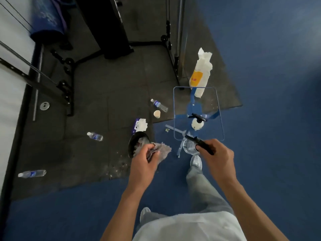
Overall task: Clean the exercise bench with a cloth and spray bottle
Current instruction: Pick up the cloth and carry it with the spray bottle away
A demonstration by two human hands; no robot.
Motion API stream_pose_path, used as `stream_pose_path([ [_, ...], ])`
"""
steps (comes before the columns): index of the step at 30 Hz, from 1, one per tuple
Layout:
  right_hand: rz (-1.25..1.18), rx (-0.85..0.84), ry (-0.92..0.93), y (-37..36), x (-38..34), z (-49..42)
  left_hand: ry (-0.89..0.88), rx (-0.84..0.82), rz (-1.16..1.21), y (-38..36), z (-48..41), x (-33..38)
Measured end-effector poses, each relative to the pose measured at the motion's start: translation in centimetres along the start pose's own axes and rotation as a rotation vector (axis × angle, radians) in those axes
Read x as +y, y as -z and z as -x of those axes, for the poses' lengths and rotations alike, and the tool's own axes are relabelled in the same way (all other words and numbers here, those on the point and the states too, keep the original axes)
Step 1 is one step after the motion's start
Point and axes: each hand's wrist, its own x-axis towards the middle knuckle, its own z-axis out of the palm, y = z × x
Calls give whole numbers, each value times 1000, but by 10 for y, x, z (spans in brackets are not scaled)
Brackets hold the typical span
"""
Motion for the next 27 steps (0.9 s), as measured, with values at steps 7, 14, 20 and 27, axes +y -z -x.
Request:
stream_pose_path([
  [7, 92, -50, 91, 37, 5, -155, 114, 92, 72, -87, -121, 70],
  [14, 89, 10, 89, 9, 35, -275, 123, 131, 97, -154, -243, 70],
  [20, 180, -37, 62, -37, 80, -345, 211, 157, 94, -185, -340, 17],
  [27, 287, -114, 71, -69, 114, -377, 409, 308, 152, -171, -405, -48],
])
